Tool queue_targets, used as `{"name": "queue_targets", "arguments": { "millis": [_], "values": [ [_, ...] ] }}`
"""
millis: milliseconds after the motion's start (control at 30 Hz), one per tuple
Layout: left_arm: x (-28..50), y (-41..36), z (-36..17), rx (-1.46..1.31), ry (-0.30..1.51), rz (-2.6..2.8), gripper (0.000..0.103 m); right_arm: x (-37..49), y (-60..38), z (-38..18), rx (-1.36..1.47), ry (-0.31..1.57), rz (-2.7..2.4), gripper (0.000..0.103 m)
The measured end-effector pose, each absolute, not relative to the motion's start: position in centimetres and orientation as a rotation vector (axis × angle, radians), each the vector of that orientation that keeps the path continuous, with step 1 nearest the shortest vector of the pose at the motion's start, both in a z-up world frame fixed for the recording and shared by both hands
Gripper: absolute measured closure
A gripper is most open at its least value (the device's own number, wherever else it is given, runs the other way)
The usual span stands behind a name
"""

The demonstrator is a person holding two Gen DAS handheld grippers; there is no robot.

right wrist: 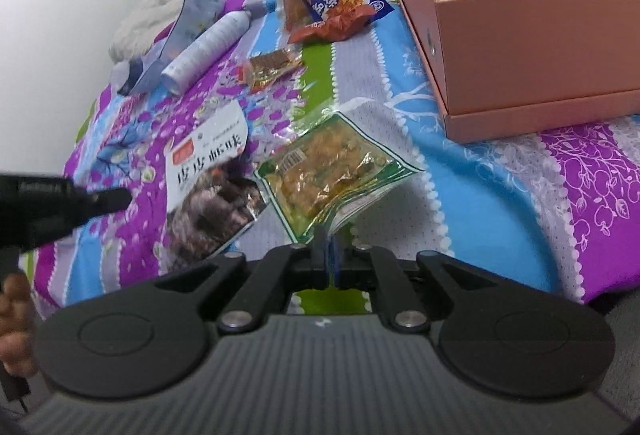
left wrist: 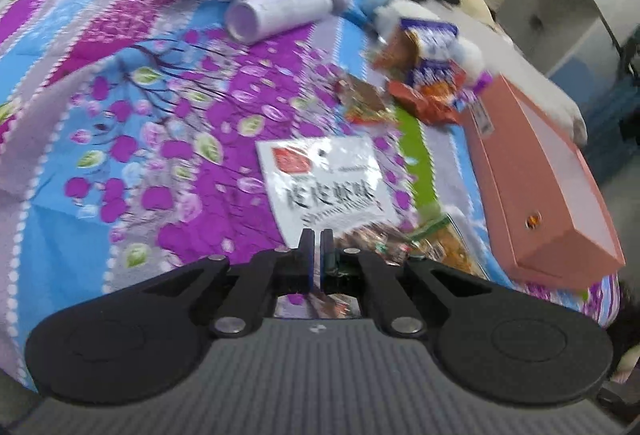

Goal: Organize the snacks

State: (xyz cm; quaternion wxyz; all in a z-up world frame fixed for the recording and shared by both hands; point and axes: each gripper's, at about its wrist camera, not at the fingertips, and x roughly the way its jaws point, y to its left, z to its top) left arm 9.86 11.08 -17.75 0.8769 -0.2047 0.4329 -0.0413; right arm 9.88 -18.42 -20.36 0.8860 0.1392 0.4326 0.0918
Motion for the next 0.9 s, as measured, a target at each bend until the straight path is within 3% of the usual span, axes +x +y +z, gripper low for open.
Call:
{"name": "queue_targets", "arguments": {
  "millis": [133, 167, 200, 233, 267, 300, 367, 467, 733, 833, 900],
  "values": [
    [10.6, 9.5, -18.2, -0.436, 0.944, -0.098, 0.099, 9.8, -19.0, -20.5, 0.288, 0.9, 0.199, 0.095],
    [10.8, 9.3, -18.3, -0.442, 0.952, -0.098, 0.087, 9.8, -19.1, -20.5, 0.284, 0.902, 0.202, 0.094],
    [11.0, 9.0, -18.4, -0.447, 0.963, -0.097, 0.063, 10.0, -19.1, -20.5, 0.275, 0.905, 0.204, 0.093],
    [11.1, 8.8, -18.5, -0.452, 0.97, -0.094, 0.048, 10.0, -19.2, -20.5, 0.263, 0.907, 0.203, 0.091],
    [11.2, 8.6, -18.5, -0.454, 0.974, -0.089, 0.025, 9.9, -19.1, -20.5, 0.251, 0.911, 0.2, 0.083],
    [11.3, 8.4, -18.5, -0.448, 0.976, -0.081, 0.017, 9.8, -19.3, -20.5, 0.245, 0.913, 0.2, 0.06],
    [11.5, 8.1, -18.3, -0.425, 0.979, -0.083, 0.016, 9.4, -19.9, -20.5, 0.254, 0.896, 0.21, 0.028],
    [12.1, 8.0, -18.5, -0.456, 1.016, -0.062, 0.008, 9.1, -20.0, -20.2, 0.218, 0.865, 0.239, 0.028],
    [13.4, 7.7, -18.8, -0.455, 1.072, 0.002, 0.004, 11.8, -17.9, -19.7, -0.01, 0.773, 0.4, 0.027],
    [13.9, 7.7, -19.3, -0.475, 1.119, 0.023, 0.001, 13.6, -17.3, -20.2, -0.058, 0.777, 0.445, 0.009],
    [14.1, 7.6, -19.4, -0.493, 1.136, 0.029, 0.001, 14.6, -17.2, -20.4, -0.07, 0.779, 0.467, 0.007]
  ]
}}
